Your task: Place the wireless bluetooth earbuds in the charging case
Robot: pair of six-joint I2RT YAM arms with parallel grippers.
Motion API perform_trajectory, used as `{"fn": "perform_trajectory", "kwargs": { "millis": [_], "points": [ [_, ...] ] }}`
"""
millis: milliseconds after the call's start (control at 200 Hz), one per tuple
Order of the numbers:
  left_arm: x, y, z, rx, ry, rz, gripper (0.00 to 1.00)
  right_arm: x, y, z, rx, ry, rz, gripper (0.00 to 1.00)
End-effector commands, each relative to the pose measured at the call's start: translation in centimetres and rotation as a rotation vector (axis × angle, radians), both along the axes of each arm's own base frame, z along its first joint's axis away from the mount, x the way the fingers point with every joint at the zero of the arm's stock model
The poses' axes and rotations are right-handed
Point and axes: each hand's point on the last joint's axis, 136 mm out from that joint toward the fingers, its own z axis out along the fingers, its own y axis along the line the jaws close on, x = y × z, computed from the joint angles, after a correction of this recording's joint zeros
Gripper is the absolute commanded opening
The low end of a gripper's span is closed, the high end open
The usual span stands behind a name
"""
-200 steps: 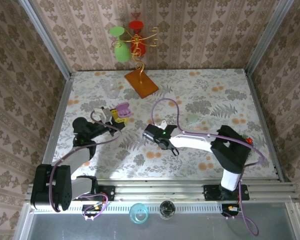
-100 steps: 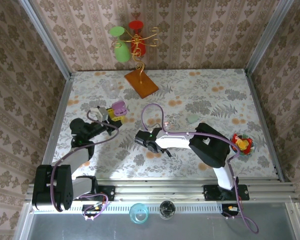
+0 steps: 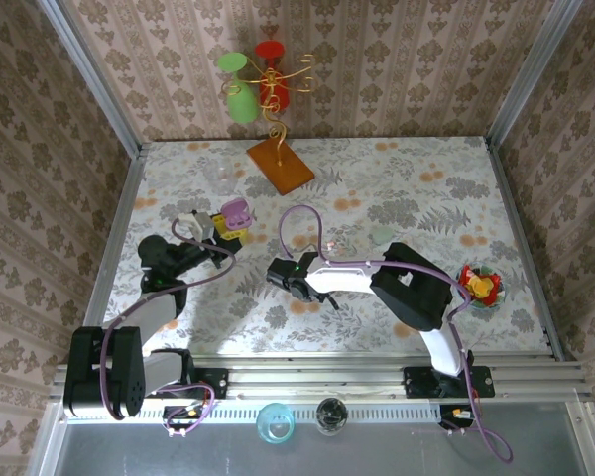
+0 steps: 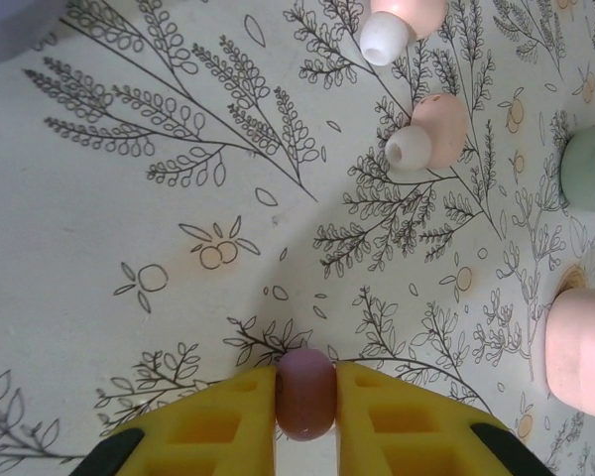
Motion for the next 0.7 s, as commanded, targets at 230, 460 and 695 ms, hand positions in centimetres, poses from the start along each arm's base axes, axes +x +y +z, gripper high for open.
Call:
{"fn": "perform_trajectory", "kwargs": {
  "millis": [230, 460, 695],
  "points": [
    [-0.5, -0.3, 0.4, -0.006, -0.046, -0.025, 0.27, 0.2, 0.2, 2.6, 0.120, -0.020, 0.021, 0.20],
    [0.0, -0.9, 0.1, 0.003, -0.059, -0.015, 0.26, 0.0, 0.6, 6.4, 0.385, -0.024, 0.012, 0.20],
    [0.2, -2.8, -0.7, 0.043, -0.067, -0.021, 0.26, -0.4, 1.9, 11.7, 0.916, 0.020, -0.004, 0.20]
  ]
}}
